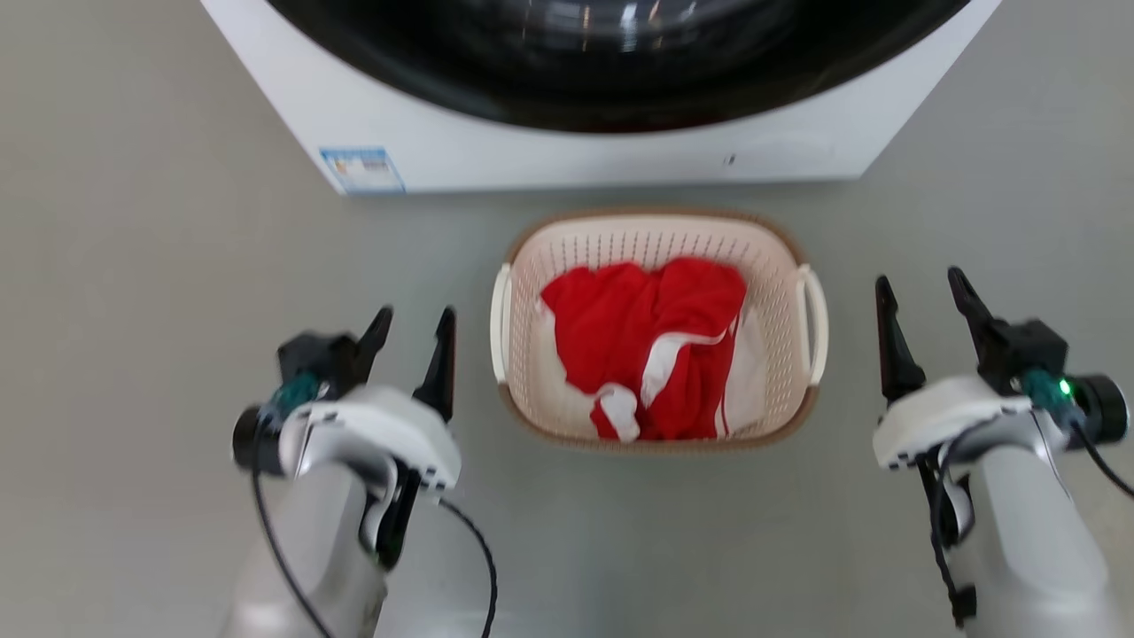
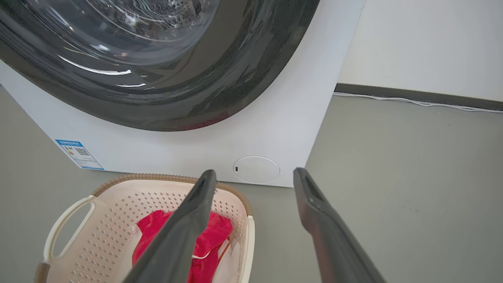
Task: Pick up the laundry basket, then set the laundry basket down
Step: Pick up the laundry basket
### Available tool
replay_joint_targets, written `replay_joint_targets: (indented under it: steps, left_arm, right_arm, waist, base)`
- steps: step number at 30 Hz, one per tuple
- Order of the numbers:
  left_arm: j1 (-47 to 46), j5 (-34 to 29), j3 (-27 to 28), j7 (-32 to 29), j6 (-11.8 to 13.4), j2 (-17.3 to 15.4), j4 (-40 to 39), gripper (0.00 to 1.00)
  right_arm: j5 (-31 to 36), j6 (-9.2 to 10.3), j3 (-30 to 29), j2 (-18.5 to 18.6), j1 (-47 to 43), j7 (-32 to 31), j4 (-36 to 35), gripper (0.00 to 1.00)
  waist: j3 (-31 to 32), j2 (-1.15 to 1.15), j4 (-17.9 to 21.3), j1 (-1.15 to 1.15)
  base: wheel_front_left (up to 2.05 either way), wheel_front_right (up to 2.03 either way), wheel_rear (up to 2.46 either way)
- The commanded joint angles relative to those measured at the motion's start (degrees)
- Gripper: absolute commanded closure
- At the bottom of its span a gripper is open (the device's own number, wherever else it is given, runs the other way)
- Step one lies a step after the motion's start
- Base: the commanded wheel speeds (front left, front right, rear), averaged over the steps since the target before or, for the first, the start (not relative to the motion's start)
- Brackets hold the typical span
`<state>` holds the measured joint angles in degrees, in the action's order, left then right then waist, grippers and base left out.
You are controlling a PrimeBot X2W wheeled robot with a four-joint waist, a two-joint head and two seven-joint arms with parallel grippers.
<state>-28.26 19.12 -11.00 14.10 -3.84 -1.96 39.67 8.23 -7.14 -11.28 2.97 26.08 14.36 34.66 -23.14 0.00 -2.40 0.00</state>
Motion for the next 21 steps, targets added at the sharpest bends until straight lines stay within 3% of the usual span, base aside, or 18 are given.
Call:
replay_joint_targets:
  steps: [1,14,21]
  left_arm:
    - [-3.1,0.4,0.4,0.2,0.6,-0.9,0.6,0.0]
    - [-17.7,8.4,-9.1,0.6,1.8,-0.9,13.5,0.0]
    - [-21.4,12.3,-13.1,0.8,2.8,-0.9,16.3,0.0]
  right_arm:
    - [1.1,-0.35,0.9,-0.1,2.3,0.6,0.8,0.0]
    - [2.8,-0.35,-2.0,-0.1,14.4,0.6,16.6,0.0]
    - [2.1,-0.35,-1.1,-0.1,17.0,0.6,19.3,0.0]
  waist:
    - [-4.3,0.0,-0.6,0.0]
    - [-15.0,0.0,-0.9,0.0]
    - [-18.4,0.0,-0.2,0.0]
  base:
    - [0.0,0.0,0.0]
    - [0.0,0.0,0.0]
    - [0.0,0.0,0.0]
